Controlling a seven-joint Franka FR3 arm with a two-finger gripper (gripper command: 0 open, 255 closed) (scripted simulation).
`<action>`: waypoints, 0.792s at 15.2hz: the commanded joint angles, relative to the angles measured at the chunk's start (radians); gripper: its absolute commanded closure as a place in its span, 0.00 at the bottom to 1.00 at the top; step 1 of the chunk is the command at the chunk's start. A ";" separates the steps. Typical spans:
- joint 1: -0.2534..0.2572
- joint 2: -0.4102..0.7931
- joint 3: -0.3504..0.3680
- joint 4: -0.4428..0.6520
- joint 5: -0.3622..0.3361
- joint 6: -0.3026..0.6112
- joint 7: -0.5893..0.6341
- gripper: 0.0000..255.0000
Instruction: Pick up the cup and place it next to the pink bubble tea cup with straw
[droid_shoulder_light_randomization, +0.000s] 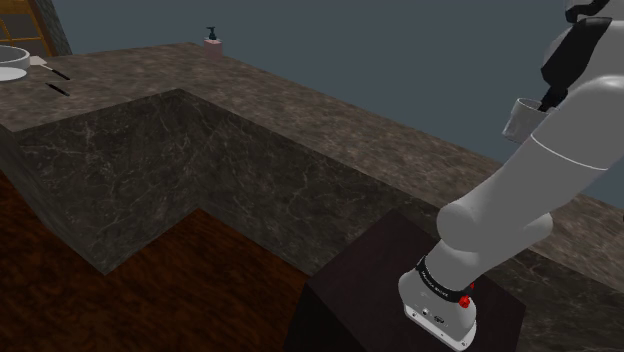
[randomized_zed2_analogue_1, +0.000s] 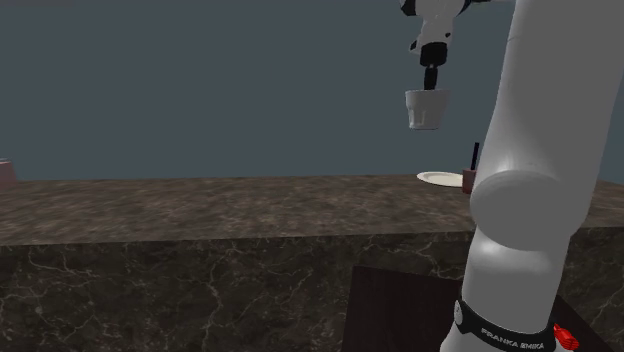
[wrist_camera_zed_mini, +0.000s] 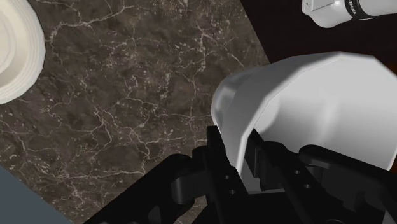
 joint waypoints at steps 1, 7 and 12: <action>-0.033 0.032 -0.031 0.025 0.016 -0.010 -0.066 1.00; -0.147 0.145 -0.089 0.076 0.086 -0.009 -0.235 1.00; -0.123 0.113 -0.086 -0.016 0.061 0.067 -0.218 1.00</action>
